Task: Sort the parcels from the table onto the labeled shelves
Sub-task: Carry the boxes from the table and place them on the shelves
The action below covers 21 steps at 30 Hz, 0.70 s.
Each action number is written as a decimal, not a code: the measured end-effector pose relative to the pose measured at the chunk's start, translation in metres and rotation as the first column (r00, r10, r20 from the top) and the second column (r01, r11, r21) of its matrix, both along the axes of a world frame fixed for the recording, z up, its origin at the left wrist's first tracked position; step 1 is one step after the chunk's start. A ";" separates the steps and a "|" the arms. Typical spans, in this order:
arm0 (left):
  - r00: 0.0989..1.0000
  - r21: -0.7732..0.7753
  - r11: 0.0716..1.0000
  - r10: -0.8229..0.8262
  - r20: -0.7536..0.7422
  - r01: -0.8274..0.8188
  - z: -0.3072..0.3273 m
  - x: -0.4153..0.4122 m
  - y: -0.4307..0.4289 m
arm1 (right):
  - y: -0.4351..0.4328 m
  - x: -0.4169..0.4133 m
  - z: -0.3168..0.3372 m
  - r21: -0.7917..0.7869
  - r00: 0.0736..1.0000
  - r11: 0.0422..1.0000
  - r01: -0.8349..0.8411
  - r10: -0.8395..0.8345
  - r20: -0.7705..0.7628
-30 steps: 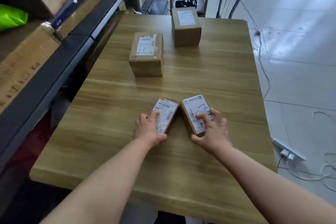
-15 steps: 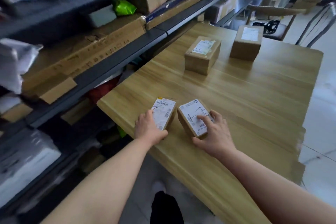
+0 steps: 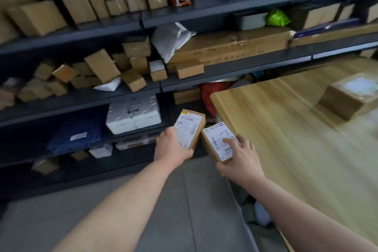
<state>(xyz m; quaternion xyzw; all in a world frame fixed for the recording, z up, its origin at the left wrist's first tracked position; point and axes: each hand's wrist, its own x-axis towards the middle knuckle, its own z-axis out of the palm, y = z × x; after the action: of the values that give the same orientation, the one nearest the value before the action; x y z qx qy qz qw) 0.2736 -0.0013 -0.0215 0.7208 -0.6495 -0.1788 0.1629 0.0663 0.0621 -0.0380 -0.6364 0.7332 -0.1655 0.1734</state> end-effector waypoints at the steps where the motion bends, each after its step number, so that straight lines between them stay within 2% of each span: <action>1: 0.999 0.006 0.999 0.035 0.000 -0.035 0.001 0.021 0.005 | -0.003 0.018 0.002 0.001 0.999 0.999 -0.045 0.045 -0.009; 10: 0.940 0.023 0.940 0.342 0.000 -0.342 -0.003 0.217 0.081 | -0.001 0.205 0.009 -0.016 0.945 0.945 -0.327 0.327 0.006; 21: 0.859 0.024 0.858 0.512 0.001 -0.512 -0.006 0.420 0.169 | 0.035 0.415 0.005 -0.004 0.861 0.861 -0.509 0.508 -0.033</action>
<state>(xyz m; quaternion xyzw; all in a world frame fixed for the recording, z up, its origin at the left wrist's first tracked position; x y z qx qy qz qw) 0.6937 0.1674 -0.0279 0.8689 -0.4321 -0.1385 0.1981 0.4818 0.0973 -0.0332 -0.8107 0.5409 -0.1089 0.1956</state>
